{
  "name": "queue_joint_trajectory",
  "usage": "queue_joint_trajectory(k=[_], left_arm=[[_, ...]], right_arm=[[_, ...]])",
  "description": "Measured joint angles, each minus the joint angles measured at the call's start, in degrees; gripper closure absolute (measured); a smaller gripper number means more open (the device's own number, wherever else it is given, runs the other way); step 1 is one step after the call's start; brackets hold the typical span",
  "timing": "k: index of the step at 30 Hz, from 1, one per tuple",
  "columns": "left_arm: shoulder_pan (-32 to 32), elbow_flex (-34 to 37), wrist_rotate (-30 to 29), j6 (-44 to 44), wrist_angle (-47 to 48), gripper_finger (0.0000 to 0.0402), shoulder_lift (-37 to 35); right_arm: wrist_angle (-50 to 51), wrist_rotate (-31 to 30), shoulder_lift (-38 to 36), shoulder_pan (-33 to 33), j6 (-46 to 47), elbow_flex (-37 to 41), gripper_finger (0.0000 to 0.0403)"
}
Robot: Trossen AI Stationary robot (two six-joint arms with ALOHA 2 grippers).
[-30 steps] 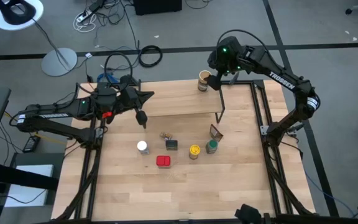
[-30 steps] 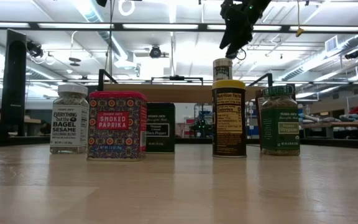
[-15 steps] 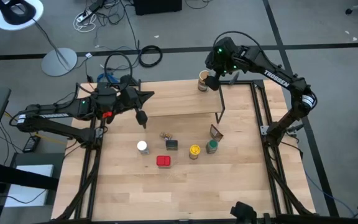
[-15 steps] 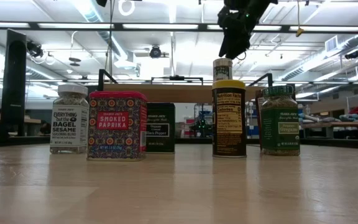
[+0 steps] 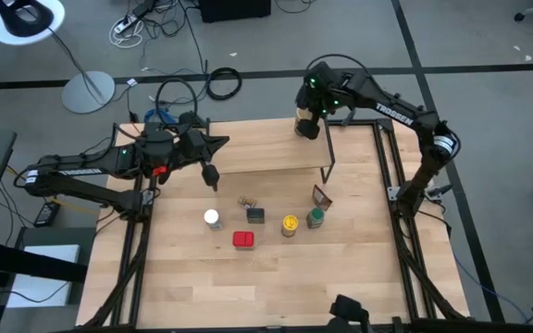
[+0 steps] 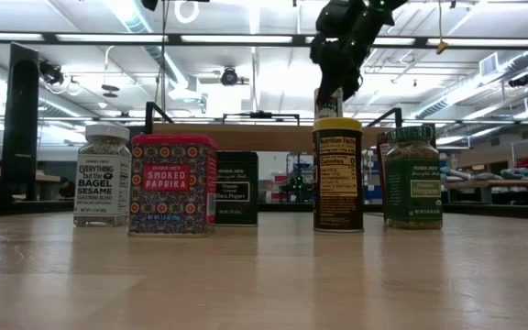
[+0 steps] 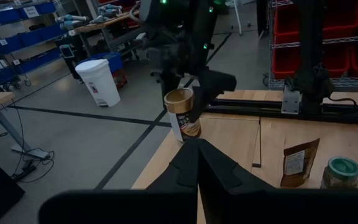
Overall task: Shelf spices
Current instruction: Remove the brown seasoning bottle from the shelf
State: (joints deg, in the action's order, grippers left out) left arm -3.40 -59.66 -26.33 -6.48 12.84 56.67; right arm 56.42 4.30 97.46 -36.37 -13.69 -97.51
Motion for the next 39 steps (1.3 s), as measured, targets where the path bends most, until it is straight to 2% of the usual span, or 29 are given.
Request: queue_joint_trajectory(k=[6, 14, 21, 28, 39], left_arm=[[0.00, 0.00, 0.00, 0.00, 0.69, 0.0396, -0.01], [0.02, 0.00, 0.00, 0.07, 0.87, 0.0396, 0.01], [0.02, 0.00, 0.00, 0.55, 0.88, 0.0396, 0.01], [0.00, 0.00, 0.00, 0.78, 0.88, 0.0396, 0.00], [0.00, 0.00, 0.00, 2.06, 0.85, 0.0396, -0.01]], right_arm=[[-0.08, 0.02, 0.95, -0.01, -0.11, 0.02, 0.0033], [0.52, 0.17, 0.86, 0.07, -0.17, 0.00, 0.0128], [0.54, 0.06, 0.86, 1.18, -0.09, 0.00, 0.0128], [0.69, 0.01, -0.26, 5.06, 0.02, 0.02, 0.0128], [0.67, -0.22, -8.39, 14.82, 5.28, 0.02, 0.0128]])
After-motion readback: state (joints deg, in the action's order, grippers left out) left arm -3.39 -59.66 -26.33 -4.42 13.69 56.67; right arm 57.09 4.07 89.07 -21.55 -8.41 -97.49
